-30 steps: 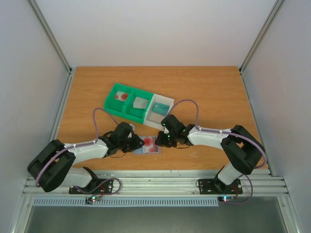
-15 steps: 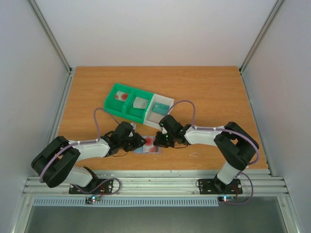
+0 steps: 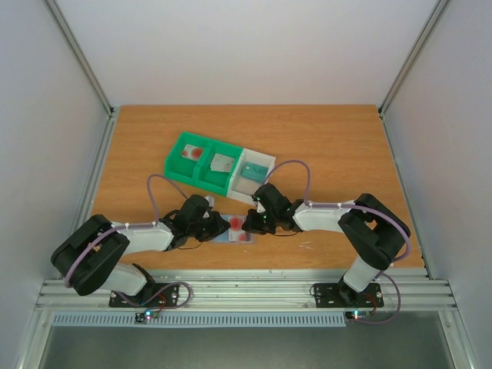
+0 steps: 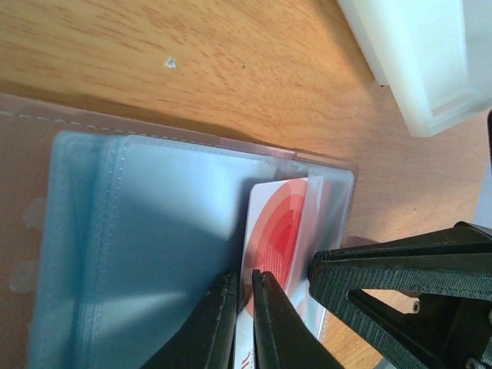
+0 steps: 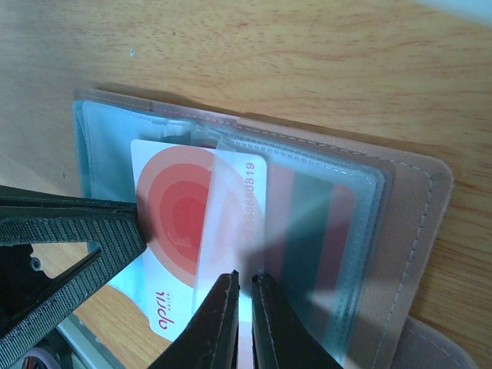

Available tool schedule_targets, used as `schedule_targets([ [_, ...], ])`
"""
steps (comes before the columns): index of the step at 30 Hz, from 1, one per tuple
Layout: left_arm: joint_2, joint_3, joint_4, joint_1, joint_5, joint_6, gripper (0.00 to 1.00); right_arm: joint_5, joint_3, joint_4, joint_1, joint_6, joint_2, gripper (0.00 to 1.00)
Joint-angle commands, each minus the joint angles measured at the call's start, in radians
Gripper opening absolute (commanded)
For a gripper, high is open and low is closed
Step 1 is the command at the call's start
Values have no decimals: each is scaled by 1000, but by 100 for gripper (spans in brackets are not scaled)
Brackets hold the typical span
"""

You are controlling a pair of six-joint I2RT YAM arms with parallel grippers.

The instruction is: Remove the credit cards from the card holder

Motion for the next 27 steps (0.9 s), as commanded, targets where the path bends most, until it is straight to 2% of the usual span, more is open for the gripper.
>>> schedule_targets([
  [1, 10, -5, 83, 1, 14, 6, 8, 25, -35, -36, 6, 10, 29, 7],
  [5, 7, -2, 94, 0, 28, 8, 0, 35, -40, -44, 6, 1, 24, 7],
  [27, -113, -53, 30, 21, -17, -22, 0, 51, -68, -45, 4, -12, 10, 6],
])
